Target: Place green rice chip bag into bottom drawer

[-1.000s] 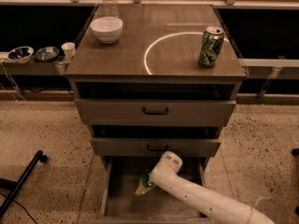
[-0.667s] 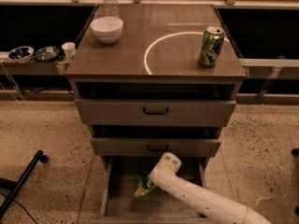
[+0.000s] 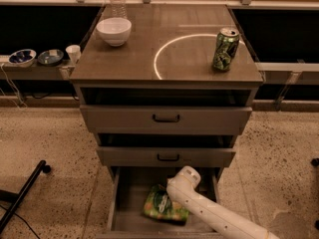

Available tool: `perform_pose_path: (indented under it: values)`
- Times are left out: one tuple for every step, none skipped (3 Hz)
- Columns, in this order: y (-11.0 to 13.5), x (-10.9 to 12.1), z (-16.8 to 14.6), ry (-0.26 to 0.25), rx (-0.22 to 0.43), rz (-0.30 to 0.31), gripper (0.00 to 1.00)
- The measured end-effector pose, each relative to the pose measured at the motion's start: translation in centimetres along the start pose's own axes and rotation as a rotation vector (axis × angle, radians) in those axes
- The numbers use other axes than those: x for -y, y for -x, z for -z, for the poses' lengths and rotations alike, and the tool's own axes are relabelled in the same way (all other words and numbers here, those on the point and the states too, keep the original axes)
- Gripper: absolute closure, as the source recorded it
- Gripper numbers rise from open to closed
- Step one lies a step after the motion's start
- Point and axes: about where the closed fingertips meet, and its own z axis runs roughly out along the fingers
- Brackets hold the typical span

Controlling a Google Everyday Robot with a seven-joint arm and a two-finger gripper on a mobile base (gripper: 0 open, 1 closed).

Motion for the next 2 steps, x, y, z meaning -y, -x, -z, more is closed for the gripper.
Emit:
perform_pose_path:
  values:
    - [-0.01,-0.01,0.00,0.000,-0.001,-0.001,0.00]
    - [-0.01,-0.02,-0.01,0.001,-0.001,-0.001,0.00]
